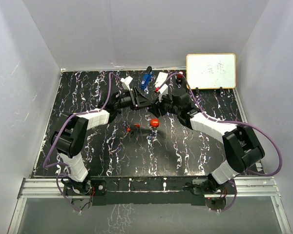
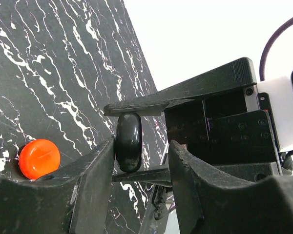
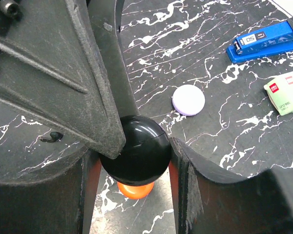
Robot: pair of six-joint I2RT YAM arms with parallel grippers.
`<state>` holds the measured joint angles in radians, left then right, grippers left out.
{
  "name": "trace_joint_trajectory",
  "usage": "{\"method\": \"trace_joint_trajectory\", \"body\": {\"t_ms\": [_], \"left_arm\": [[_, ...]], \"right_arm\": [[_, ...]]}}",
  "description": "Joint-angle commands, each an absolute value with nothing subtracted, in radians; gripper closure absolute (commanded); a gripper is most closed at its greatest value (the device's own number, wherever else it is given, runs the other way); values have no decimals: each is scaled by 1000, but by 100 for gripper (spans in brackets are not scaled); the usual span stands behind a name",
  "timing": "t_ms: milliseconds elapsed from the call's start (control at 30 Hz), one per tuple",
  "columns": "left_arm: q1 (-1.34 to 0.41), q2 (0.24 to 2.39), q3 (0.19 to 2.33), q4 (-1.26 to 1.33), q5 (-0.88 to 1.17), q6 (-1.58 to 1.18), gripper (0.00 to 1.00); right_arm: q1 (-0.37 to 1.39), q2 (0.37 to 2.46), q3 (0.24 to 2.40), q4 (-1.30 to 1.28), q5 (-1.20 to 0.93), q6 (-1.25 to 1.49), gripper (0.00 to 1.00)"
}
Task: Insert the wireless bluetooth earbuds into the charging case
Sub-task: Pick up the charging case at the center of the board.
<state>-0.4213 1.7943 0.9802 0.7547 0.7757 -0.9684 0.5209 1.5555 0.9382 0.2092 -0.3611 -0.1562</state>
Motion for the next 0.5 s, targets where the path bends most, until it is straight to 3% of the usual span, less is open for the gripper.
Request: {"method": "trace_joint_trajectory", "body": {"t_ms": [0, 467], "left_arm": [[-425, 1747, 986, 802, 785, -980, 55], [-425, 1766, 965, 854, 789, -1003, 73]], "right_arm": [[518, 1496, 926, 288, -358, -177, 91], [517, 1491, 930, 290, -386, -173, 92]]}}
